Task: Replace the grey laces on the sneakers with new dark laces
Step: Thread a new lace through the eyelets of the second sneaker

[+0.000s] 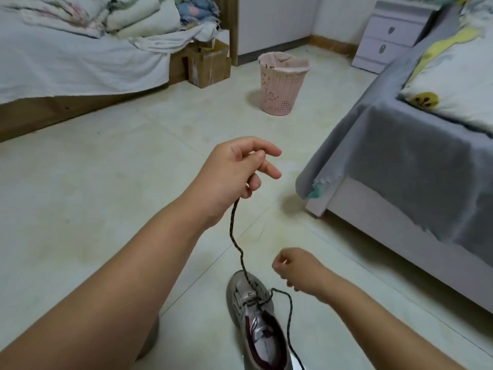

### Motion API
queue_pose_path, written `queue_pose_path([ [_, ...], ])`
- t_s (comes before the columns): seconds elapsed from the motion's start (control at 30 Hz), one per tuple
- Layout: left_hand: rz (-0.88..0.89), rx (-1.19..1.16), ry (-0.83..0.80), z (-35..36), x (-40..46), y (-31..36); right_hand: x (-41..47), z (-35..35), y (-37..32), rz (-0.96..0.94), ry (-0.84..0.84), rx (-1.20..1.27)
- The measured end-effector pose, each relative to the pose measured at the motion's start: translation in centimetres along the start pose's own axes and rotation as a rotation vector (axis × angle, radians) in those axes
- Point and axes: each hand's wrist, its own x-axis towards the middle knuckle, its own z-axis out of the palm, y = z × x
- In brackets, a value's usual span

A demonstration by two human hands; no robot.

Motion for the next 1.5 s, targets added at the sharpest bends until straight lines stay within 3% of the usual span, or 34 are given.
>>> queue_pose_path([
  [0.1, -0.065, 0.034, 0.018, 0.0, 0.1, -3.1, 2.7, 4.9, 4.0, 0.176, -0.110, -0.173],
  [0.17, -0.106, 0.042, 0.019, 0.3, 0.2, -5.0, 4.2, 7.3, 6.0, 0.316, -0.123, -0.106],
  [0.3, -0.155, 0.008, 0.036, 0.2, 0.9, -7.1, 7.6, 10.9, 9.0, 0.403, 0.017, 0.137],
  [0.43, -0.141, -0.032, 0.098, -0.9, 1.7, -7.2, 8.8, 12.0, 9.0, 0.415, 0.130, 0.630],
  [0.57, -0.086, -0.105, 0.206, -1.9, 2.0, -5.9, 7.5, 9.3, 6.4, 0.222, 0.157, 0.807],
  [0.97, 0.036, -0.221, 0.299, -0.8, 0.5, 0.8, -2.8, -4.1, -7.6, -0.388, 0.328, 0.892],
  [1.3, 0.095, -0.087, 0.274, 0.6, -0.5, 2.9, -6.4, -5.9, -11.9, -0.481, 0.388, 0.712],
  [1.5, 0.159, -0.043, 0.114, 0.8, -0.8, 2.9, -6.0, -5.9, -11.9, -0.489, 0.361, 0.665],
])
